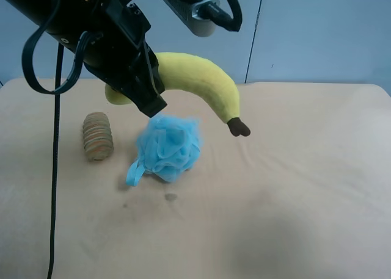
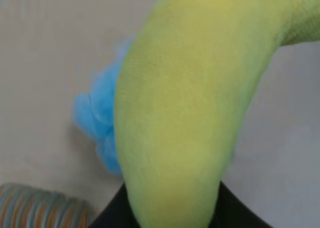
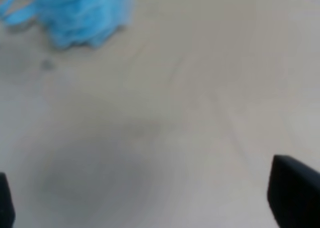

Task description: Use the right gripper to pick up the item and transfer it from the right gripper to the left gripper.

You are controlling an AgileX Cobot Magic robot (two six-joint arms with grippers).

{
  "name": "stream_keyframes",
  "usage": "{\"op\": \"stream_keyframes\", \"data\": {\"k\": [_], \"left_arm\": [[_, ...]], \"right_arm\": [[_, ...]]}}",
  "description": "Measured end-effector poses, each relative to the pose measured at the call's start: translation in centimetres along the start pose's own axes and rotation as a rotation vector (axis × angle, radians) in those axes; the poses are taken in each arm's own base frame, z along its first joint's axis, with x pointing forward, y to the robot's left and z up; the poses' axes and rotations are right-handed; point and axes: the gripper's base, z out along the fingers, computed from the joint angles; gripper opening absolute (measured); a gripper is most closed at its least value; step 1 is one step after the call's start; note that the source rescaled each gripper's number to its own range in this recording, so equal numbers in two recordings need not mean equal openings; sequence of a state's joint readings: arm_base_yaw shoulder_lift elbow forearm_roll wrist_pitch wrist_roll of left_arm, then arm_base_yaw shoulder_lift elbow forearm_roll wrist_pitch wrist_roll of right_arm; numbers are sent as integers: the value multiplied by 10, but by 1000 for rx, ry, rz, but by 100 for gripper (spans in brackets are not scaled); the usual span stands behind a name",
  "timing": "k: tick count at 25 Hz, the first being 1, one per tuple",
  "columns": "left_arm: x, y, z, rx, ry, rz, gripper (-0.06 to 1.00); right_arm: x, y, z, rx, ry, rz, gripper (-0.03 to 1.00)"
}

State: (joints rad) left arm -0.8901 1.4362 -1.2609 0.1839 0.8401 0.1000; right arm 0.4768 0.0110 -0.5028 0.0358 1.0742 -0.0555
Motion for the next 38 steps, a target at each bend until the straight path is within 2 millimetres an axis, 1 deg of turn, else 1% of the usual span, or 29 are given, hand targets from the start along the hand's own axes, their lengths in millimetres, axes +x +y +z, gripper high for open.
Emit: {"op": "stream_keyframes", "data": {"k": [3, 6, 8, 9, 11, 13, 15, 16, 18, 19, 22, 26, 27, 29, 32, 34, 38], "left_arm": [[0, -1, 0, 10, -5, -11, 0], [0, -2, 0, 17, 2, -53, 0], [3, 2, -1, 12, 36, -122, 0], [6, 8, -2, 4, 64, -163, 0], [13, 27, -4, -24, 125, -261, 0], [22, 50, -8, -51, 167, -351, 0], [31, 77, -13, -84, 172, -436, 0], [38, 94, -16, -108, 170, -493, 0], [52, 120, -20, -148, 162, -578, 0], [64, 137, -22, -179, 171, -639, 0], [96, 176, -25, -257, 192, -769, 0], [139, 215, -27, -340, 221, -920, 0], [149, 223, -27, -355, 227, -956, 0], [166, 236, -21, -360, 237, -1025, 0], [188, 250, -7, -346, 254, -1116, 0], [203, 258, 6, -325, 271, -1174, 0], [221, 269, 29, -317, 280, -1226, 0]], "right_arm": [[1, 1, -2, 88, -12, 47, 100], [1, 1, -1, 117, -11, 66, 100], [1, 1, -1, 120, -11, 68, 100], [1, 1, -1, 120, -12, 69, 100], [1, 1, -1, 120, -12, 69, 100], [1, 1, -1, 120, -12, 69, 100], [1, 1, -1, 120, -12, 69, 100], [1, 1, -1, 120, -12, 69, 100], [1, 1, -1, 120, -12, 70, 100], [1, 1, -1, 120, -12, 70, 100], [1, 1, -1, 120, -12, 70, 100], [1, 1, -1, 120, -12, 70, 100], [1, 1, -1, 120, -12, 70, 100], [1, 1, -1, 120, -12, 70, 100], [1, 1, -1, 120, -12, 70, 100], [1, 1, -1, 120, -12, 70, 100], [1, 1, -1, 120, -12, 70, 100]]}}
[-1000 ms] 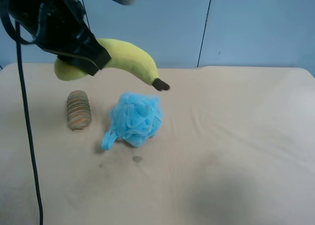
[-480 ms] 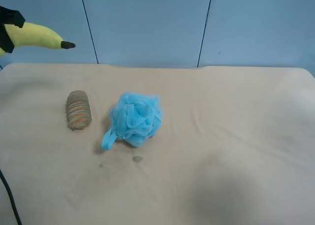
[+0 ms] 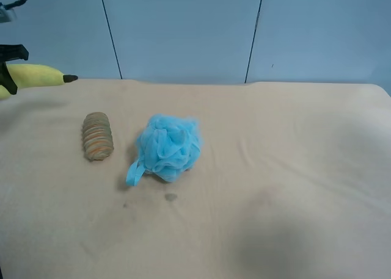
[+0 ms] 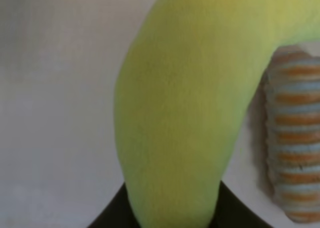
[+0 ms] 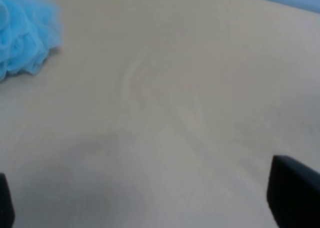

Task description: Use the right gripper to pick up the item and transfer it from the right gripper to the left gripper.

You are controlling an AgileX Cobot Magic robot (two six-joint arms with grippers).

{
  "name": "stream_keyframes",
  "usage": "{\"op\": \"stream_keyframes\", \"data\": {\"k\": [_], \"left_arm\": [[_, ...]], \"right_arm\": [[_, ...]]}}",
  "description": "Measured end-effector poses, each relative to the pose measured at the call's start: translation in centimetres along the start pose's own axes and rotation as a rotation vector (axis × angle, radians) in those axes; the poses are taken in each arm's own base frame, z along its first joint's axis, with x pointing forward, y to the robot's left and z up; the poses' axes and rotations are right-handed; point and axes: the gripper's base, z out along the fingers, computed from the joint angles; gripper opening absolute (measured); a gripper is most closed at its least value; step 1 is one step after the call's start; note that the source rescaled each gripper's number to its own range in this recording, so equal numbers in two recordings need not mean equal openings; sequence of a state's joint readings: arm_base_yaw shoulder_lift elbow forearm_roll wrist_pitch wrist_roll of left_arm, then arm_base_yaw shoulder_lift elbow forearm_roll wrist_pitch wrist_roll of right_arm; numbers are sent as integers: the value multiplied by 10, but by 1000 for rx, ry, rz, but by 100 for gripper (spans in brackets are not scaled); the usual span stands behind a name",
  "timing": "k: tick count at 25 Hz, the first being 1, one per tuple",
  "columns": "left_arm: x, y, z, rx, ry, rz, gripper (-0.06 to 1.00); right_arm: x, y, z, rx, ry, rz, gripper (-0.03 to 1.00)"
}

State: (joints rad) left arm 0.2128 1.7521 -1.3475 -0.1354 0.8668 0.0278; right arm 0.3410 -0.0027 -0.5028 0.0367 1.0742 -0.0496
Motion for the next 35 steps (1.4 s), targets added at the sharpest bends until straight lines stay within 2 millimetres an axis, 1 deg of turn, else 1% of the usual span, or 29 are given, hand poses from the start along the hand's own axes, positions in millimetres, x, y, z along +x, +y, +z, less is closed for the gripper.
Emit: {"op": "stream_keyframes", "data": {"k": [4, 9, 13, 15, 16, 17, 18, 19, 21, 22, 23, 24, 25, 27, 29, 31, 35], "left_arm": [[-5, 4, 29, -2, -11, -36, 0], [-10, 5, 66, 36, -31, -107, 0], [-7, 7, 95, 36, -9, -133, 0], [-4, 8, 106, 33, 11, -137, 1], [-3, 9, 111, 32, 22, -139, 3], [-2, 10, 115, 31, 31, -137, 7], [-1, 10, 119, 30, 39, -134, 17], [0, 10, 120, 30, 41, -134, 30], [0, 10, 121, 29, 40, -134, 62], [0, 10, 121, 29, 40, -134, 80], [-1, 10, 120, 29, 37, -134, 88], [-1, 10, 118, 30, 34, -133, 93], [-2, 9, 114, 32, 27, -132, 96], [-7, 7, 99, 37, -7, -120, 99], [-12, 4, 74, 45, -54, -98, 99], [-13, 0, 46, 56, -77, -74, 99], [-4, -5, -12, 55, -65, -20, 99]], "right_arm": [[0, 0, 0, 0, 0, 0, 100], [0, 0, 0, 0, 0, 0, 100], [0, 0, 0, 0, 0, 0, 100], [0, 0, 0, 0, 0, 0, 100], [0, 0, 0, 0, 0, 0, 100], [0, 0, 0, 0, 0, 0, 100], [0, 0, 0, 0, 0, 0, 100], [0, 0, 0, 0, 0, 0, 100], [0, 0, 0, 0, 0, 0, 100], [0, 0, 0, 0, 0, 0, 100], [0, 0, 0, 0, 0, 0, 100], [0, 0, 0, 0, 0, 0, 100], [0, 0, 0, 0, 0, 0, 100], [0, 0, 0, 0, 0, 0, 100], [0, 0, 0, 0, 0, 0, 100], [0, 0, 0, 0, 0, 0, 100], [0, 0, 0, 0, 0, 0, 100]]}}
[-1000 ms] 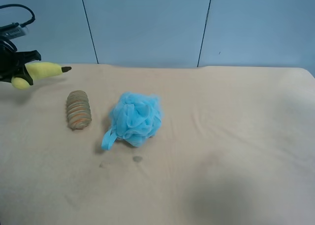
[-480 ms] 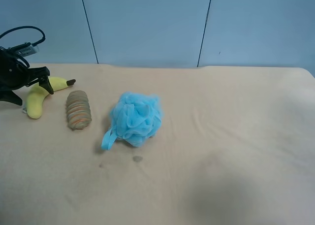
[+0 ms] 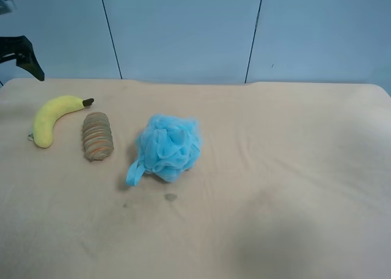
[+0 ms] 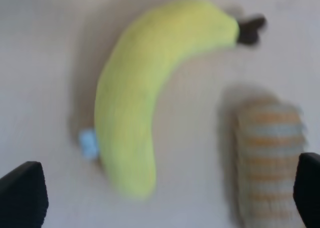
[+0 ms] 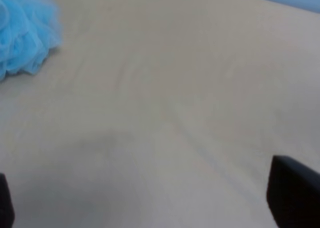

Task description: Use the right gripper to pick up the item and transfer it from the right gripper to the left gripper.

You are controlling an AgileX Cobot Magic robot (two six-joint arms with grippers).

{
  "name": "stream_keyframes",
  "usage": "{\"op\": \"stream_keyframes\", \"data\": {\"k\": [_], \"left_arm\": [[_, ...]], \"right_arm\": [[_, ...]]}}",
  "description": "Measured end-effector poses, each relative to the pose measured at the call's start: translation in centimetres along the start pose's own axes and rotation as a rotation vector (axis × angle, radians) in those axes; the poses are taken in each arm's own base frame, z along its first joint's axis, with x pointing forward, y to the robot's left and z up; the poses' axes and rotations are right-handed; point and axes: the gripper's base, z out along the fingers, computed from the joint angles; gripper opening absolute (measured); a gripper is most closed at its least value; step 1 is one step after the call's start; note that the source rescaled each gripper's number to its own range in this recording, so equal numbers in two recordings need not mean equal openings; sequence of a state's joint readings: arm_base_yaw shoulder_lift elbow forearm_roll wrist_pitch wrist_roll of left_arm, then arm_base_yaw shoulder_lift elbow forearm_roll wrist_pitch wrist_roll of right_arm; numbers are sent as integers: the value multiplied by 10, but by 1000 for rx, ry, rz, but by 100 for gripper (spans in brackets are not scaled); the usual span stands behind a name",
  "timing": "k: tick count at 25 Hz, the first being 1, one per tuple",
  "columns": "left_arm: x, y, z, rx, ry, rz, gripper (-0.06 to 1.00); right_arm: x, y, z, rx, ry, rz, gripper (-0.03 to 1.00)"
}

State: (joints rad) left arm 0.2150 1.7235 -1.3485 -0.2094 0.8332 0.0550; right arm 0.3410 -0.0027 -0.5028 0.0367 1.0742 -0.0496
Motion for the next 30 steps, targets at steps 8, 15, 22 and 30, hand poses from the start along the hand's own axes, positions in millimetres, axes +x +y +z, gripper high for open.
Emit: {"op": "stream_keyframes", "data": {"k": [8, 15, 22, 30], "left_arm": [[37, -12, -126, -51, -63, 108, 100], [127, -10, -195, -103, -176, 176, 100], [226, -2, -194, -100, -263, 209, 100], [290, 4, -161, -14, -255, 299, 100]], "right_arm": [[0, 0, 0, 0, 0, 0, 100], [0, 0, 0, 0, 0, 0, 100], [0, 0, 0, 0, 0, 0, 100], [0, 0, 0, 0, 0, 0, 100]]}}
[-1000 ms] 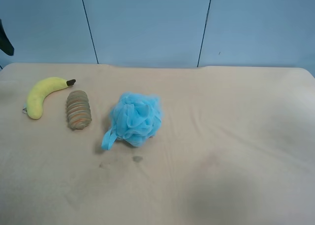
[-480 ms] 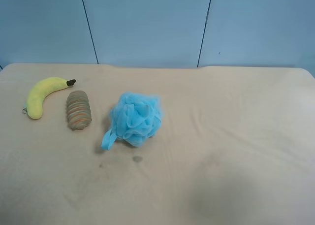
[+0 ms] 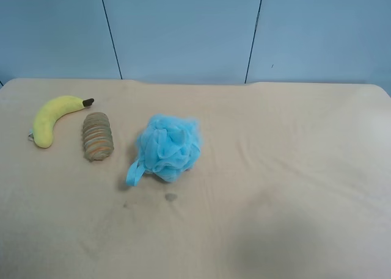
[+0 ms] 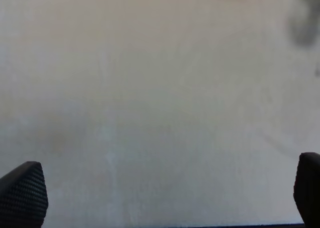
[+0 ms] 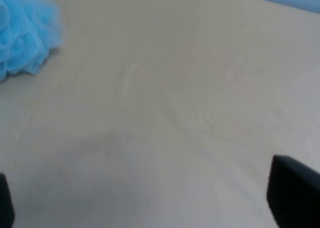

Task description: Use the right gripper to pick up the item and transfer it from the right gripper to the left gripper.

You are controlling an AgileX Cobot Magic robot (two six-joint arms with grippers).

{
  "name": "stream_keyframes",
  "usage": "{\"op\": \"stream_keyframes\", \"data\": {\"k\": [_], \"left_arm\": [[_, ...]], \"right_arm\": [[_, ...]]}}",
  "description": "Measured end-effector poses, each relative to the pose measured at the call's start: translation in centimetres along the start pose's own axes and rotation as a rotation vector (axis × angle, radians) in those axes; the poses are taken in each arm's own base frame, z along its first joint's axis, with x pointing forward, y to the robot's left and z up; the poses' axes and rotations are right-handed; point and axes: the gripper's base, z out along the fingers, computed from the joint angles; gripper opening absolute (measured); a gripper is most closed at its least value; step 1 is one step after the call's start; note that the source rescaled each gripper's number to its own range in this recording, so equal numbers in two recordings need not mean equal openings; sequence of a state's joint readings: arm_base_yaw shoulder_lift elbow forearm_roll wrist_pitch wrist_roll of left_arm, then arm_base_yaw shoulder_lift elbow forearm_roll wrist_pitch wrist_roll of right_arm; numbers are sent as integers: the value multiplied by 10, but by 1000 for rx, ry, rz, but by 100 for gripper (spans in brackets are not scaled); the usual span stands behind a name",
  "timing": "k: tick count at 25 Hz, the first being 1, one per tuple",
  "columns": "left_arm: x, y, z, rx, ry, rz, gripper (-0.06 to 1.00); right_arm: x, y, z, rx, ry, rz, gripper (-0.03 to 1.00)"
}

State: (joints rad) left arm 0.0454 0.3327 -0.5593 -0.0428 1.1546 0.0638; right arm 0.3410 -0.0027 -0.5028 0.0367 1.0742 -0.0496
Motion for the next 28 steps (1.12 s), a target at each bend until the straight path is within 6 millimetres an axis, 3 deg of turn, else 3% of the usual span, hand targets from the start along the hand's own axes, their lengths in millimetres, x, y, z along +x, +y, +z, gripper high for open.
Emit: {"op": "stream_keyframes", "data": {"k": [10, 28], "left_arm": [[24, -1, -18, -24, -275, 7, 100], [26, -1, -17, -26, -292, 5, 100]], "right_arm": [[0, 0, 0, -1, 0, 0, 100], [0, 1, 1, 193, 3, 102, 100]]}}
